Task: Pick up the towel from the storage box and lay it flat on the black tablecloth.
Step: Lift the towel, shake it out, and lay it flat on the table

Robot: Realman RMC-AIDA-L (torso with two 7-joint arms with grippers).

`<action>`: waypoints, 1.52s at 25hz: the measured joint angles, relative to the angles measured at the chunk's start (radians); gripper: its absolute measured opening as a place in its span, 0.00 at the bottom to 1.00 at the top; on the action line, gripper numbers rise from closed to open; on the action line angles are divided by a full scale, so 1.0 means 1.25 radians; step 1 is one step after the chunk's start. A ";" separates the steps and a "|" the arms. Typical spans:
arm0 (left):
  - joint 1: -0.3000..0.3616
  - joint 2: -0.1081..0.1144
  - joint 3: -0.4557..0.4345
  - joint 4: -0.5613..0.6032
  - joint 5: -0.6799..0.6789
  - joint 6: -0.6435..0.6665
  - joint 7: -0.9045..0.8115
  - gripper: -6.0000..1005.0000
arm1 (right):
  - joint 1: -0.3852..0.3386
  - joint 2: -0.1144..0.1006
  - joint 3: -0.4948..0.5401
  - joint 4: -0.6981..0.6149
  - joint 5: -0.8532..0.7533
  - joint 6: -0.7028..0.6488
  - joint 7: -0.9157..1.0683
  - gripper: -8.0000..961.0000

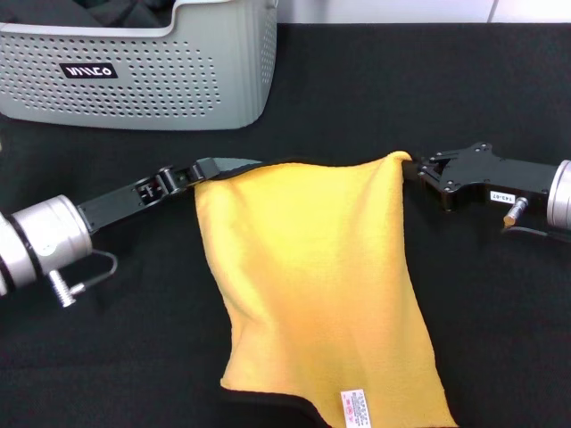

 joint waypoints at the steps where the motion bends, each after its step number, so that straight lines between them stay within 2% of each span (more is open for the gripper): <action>1: -0.005 -0.002 0.001 0.000 0.001 -0.005 0.001 0.03 | -0.001 0.000 0.000 0.000 0.000 -0.008 0.000 0.06; 9: -0.041 -0.023 0.002 0.000 0.022 -0.044 0.009 0.03 | -0.018 -0.005 0.031 -0.012 0.011 -0.021 -0.002 0.06; 16: -0.061 -0.036 0.002 0.004 0.024 -0.133 0.014 0.03 | -0.022 -0.012 0.048 -0.034 0.006 -0.021 0.017 0.07; 23: -0.076 -0.043 0.000 0.009 0.021 -0.136 0.036 0.03 | -0.028 -0.021 0.049 -0.042 0.002 -0.041 0.043 0.07; 30: -0.086 -0.045 -0.002 0.010 0.003 -0.115 0.037 0.03 | -0.021 -0.017 0.046 -0.037 -0.013 -0.093 0.046 0.07; 38: -0.091 -0.048 -0.004 -0.001 -0.009 -0.099 -0.017 0.03 | -0.011 -0.002 0.027 -0.030 -0.028 -0.129 0.028 0.08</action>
